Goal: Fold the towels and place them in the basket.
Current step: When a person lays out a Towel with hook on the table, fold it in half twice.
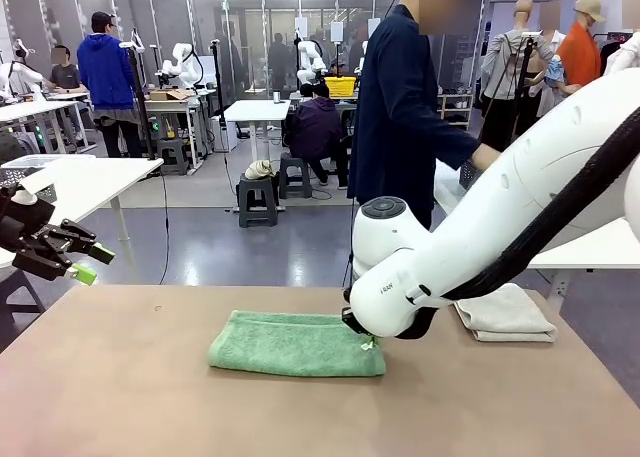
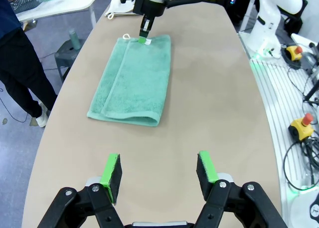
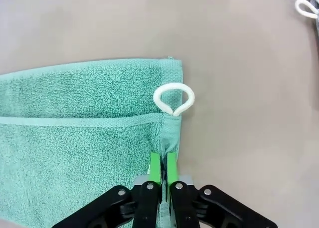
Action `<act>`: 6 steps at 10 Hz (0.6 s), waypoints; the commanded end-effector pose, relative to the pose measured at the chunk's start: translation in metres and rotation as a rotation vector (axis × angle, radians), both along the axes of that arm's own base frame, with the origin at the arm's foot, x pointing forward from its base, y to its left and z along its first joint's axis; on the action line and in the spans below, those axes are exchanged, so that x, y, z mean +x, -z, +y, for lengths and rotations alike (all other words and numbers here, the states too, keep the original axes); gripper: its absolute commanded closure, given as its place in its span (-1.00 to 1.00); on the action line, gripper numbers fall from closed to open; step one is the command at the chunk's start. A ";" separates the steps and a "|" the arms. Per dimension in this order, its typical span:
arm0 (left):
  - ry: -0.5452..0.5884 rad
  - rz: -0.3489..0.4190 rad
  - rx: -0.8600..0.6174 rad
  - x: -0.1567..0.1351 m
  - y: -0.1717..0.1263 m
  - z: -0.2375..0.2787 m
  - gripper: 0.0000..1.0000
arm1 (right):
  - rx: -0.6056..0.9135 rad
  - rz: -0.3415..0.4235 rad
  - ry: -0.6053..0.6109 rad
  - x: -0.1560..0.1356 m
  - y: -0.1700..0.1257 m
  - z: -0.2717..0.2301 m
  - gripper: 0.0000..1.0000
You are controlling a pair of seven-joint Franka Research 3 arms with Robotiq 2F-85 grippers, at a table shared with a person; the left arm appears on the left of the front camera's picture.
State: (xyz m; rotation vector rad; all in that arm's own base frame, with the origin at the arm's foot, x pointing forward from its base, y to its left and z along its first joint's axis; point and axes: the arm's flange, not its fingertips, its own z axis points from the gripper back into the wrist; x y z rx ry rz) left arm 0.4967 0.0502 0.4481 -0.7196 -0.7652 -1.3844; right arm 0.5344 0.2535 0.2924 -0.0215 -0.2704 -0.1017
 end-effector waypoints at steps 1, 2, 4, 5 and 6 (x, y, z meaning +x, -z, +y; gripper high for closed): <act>0.002 -0.002 0.001 0.000 -0.001 0.000 -0.54 | -0.035 0.022 -0.018 -0.005 0.004 -0.011 1.00; 0.002 -0.002 0.001 0.000 -0.001 0.000 -0.54 | -0.040 0.023 -0.022 -0.002 0.005 -0.011 1.00; 0.002 -0.002 0.001 0.000 -0.001 0.000 -0.54 | -0.040 0.032 -0.020 -0.001 0.006 -0.011 1.00; 0.002 -0.002 0.001 0.000 -0.001 0.000 -0.54 | -0.041 0.036 -0.014 -0.001 0.005 -0.011 0.67; 0.002 -0.002 0.001 0.000 -0.001 0.000 -0.54 | -0.050 0.034 -0.013 -0.002 0.004 -0.011 0.50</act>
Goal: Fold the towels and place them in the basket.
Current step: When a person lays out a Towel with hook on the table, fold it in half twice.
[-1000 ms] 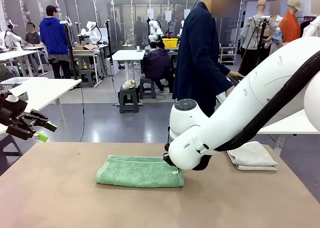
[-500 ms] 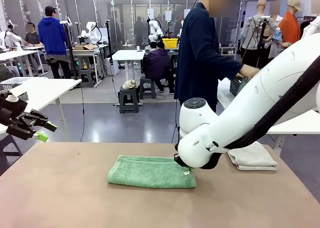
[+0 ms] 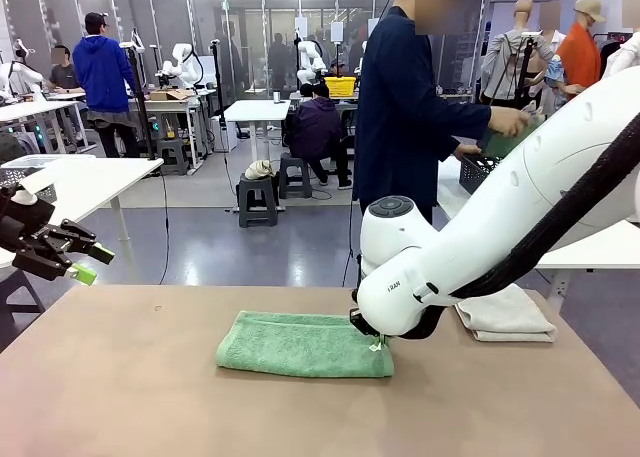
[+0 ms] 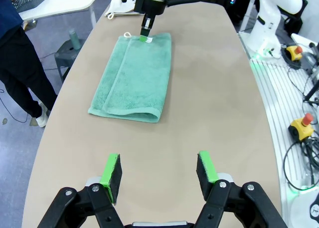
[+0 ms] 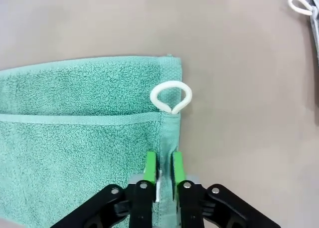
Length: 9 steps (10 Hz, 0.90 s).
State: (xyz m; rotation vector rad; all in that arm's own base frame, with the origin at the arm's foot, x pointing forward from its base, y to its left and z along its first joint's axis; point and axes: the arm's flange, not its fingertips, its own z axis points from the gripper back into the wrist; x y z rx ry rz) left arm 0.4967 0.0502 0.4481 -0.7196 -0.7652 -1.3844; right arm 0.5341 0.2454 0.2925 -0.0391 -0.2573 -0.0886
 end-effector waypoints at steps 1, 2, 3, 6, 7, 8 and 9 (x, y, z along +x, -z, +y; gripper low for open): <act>0.002 -0.002 0.001 0.000 -0.001 0.000 -0.54 | -0.041 0.012 -0.003 -0.002 0.002 -0.003 0.50; 0.002 -0.002 0.001 0.000 -0.001 0.000 -0.54 | -0.043 0.006 -0.004 -0.003 0.000 -0.004 0.50; 0.002 -0.002 0.001 0.000 -0.001 0.000 -0.54 | -0.041 0.008 -0.004 -0.003 -0.001 -0.004 0.50; 0.002 -0.002 0.001 0.000 -0.001 0.000 -0.54 | -0.025 0.020 0.002 -0.002 0.005 -0.006 0.37; 0.002 -0.002 0.001 0.000 -0.001 0.000 -0.54 | -0.017 0.024 0.003 -0.001 0.008 -0.005 0.37; 0.002 -0.002 0.001 0.000 -0.001 0.000 -0.54 | -0.005 0.028 -0.001 -0.001 0.011 -0.005 0.37; 0.002 -0.002 0.001 0.000 -0.001 0.000 -0.54 | 0.007 0.030 -0.003 0.000 0.013 -0.005 0.37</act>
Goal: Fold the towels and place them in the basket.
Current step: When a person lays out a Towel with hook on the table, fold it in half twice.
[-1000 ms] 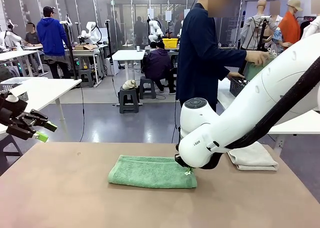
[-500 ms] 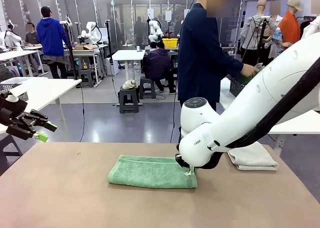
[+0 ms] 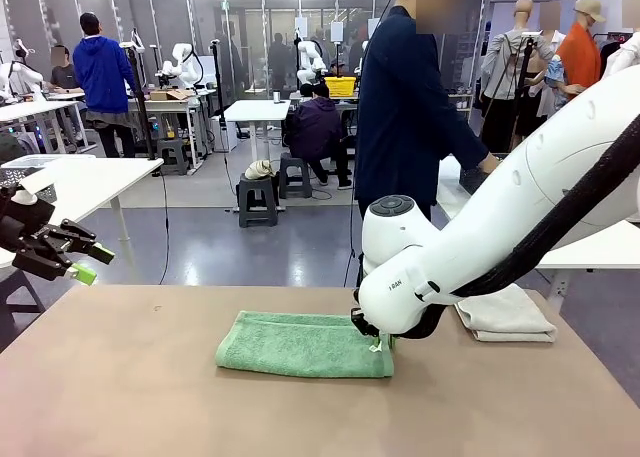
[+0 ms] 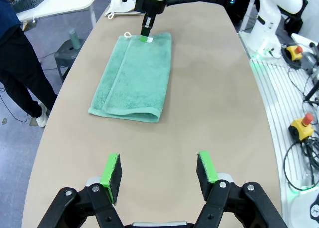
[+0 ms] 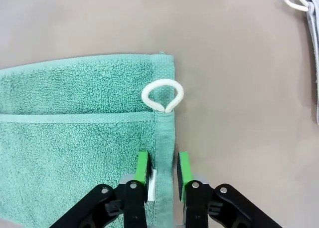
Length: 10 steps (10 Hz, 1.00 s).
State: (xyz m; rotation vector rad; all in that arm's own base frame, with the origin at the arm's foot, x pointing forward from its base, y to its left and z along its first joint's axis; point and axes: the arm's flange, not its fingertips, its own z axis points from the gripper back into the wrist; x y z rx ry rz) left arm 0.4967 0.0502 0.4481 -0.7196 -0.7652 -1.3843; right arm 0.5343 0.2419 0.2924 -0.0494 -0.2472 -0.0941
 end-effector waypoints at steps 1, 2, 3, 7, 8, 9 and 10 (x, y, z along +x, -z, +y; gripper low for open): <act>0.002 -0.002 0.001 0.000 -0.001 0.000 -0.54 | 0.026 0.028 -0.015 0.000 0.015 -0.001 0.37; 0.002 -0.002 0.001 0.000 -0.001 0.000 -0.54 | 0.031 0.029 -0.017 0.000 0.016 -0.001 0.54; 0.002 -0.002 0.001 0.000 -0.001 0.000 -0.54 | 0.035 0.038 -0.014 0.000 0.017 -0.001 0.76; 0.002 -0.002 0.001 0.000 -0.001 0.000 -0.54 | 0.025 0.030 -0.016 0.000 0.017 0.001 1.00; 0.002 -0.002 0.001 0.000 -0.001 0.000 -0.54 | 0.020 0.031 -0.015 -0.001 0.016 0.002 1.00; 0.002 -0.002 0.001 0.000 -0.001 0.000 -0.54 | 0.019 0.035 -0.015 -0.001 0.017 0.002 1.00; 0.002 -0.002 0.001 0.000 -0.001 0.000 -0.54 | 0.021 0.025 -0.023 -0.002 0.014 0.000 1.00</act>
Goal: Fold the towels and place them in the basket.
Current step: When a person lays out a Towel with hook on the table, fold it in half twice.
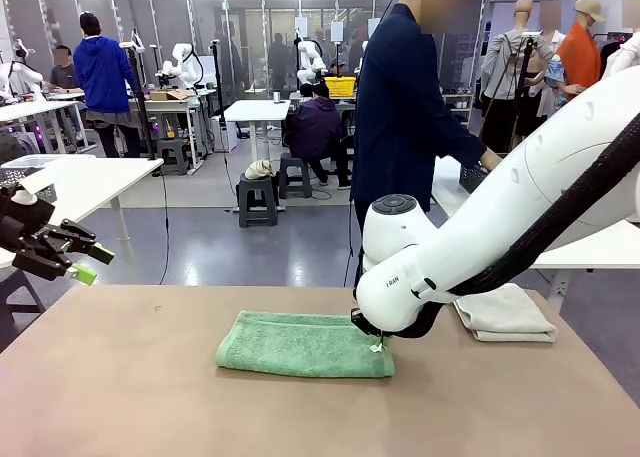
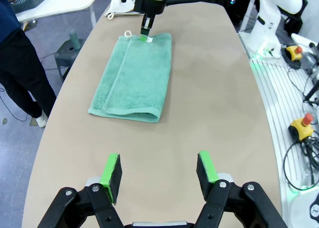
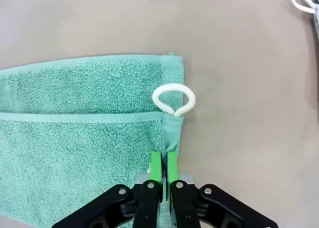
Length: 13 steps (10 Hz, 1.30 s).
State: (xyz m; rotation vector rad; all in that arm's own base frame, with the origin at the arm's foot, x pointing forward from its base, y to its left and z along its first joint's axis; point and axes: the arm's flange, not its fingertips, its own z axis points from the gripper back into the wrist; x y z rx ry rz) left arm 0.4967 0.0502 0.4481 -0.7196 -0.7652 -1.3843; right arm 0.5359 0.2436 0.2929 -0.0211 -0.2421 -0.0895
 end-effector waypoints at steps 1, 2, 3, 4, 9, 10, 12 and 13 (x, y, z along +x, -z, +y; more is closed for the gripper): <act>0.002 -0.002 0.001 0.000 -0.001 0.000 -0.54 | 0.001 0.004 -0.028 -0.004 0.008 -0.007 1.00; 0.002 -0.002 0.001 0.000 -0.001 0.000 -0.54 | 0.010 -0.019 -0.046 -0.005 -0.007 -0.012 1.00; 0.002 -0.002 0.001 0.000 -0.001 0.000 -0.54 | 0.017 -0.051 -0.075 -0.006 -0.025 -0.011 1.00; 0.002 -0.002 0.001 0.000 -0.001 0.000 -0.54 | 0.029 -0.083 -0.125 -0.004 -0.045 -0.001 1.00; 0.002 -0.002 0.001 0.000 -0.001 0.000 -0.54 | -0.021 -0.025 -0.208 0.020 -0.102 0.141 1.00; 0.002 -0.002 0.001 0.000 -0.001 0.000 -0.54 | -0.025 0.009 -0.222 0.020 -0.100 0.173 1.00; 0.002 -0.002 0.001 0.000 -0.001 0.000 -0.54 | 0.011 0.093 -0.223 0.014 -0.089 0.229 1.00; 0.002 -0.002 0.001 0.000 -0.001 0.000 -0.54 | 0.025 0.123 -0.165 0.011 -0.083 0.255 1.00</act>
